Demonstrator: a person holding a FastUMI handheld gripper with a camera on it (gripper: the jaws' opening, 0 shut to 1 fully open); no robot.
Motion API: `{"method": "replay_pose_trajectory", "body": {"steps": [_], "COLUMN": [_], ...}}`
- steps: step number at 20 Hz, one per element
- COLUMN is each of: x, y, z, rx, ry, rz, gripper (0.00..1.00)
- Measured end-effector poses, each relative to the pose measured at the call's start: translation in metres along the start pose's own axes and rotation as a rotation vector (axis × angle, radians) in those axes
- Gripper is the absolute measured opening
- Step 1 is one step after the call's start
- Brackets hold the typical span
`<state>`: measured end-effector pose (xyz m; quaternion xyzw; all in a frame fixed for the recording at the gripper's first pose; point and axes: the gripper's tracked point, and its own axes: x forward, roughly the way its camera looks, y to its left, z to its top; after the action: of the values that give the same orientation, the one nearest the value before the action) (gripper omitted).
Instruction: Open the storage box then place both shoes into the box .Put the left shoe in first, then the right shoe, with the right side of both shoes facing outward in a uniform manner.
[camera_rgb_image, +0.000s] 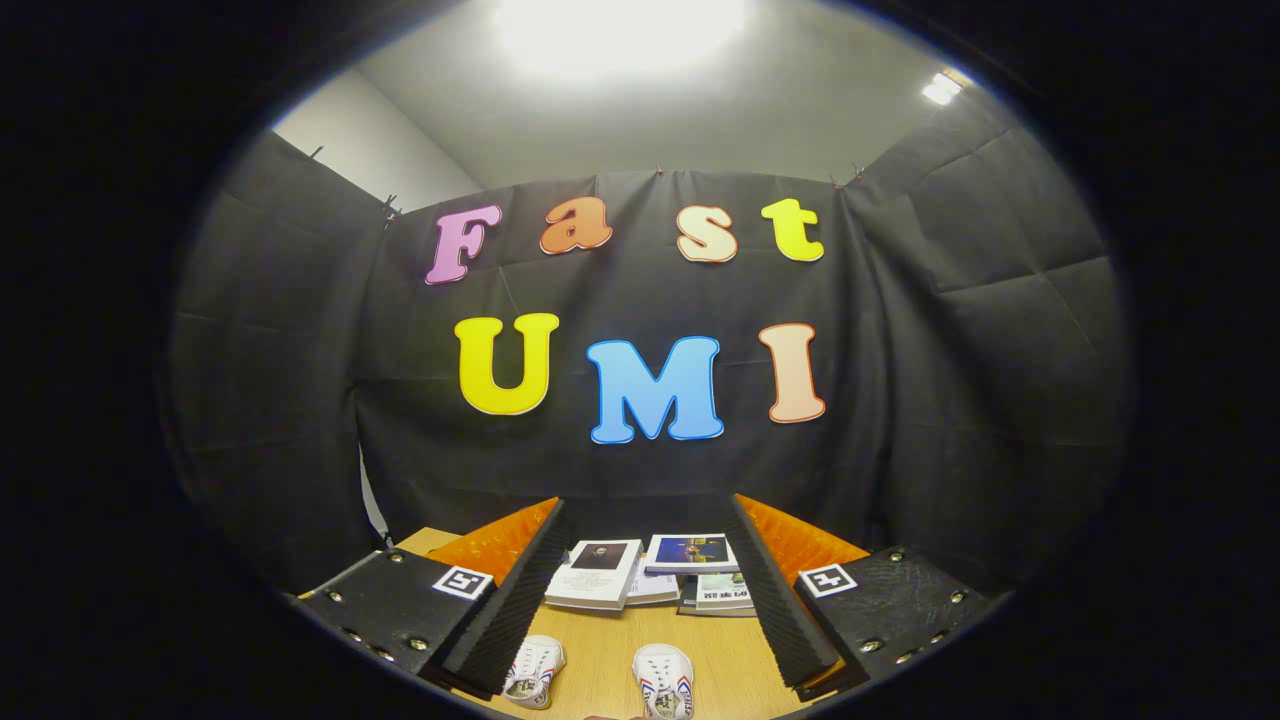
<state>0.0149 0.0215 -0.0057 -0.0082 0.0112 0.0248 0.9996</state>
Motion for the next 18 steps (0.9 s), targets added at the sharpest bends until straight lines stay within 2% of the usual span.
{"method": "replay_pose_trajectory", "body": {"steps": [5, 12, 18], "x": [0.005, 0.021, 0.044], "y": [0.004, 0.004, 0.036], "z": [-0.005, -0.024, -0.063], "rx": [-0.018, 0.025, 0.08], "ry": [0.006, 0.051, 0.145], "rz": [0.013, 0.032, 0.163], "gripper": [0.96, 0.96, 0.96]}}
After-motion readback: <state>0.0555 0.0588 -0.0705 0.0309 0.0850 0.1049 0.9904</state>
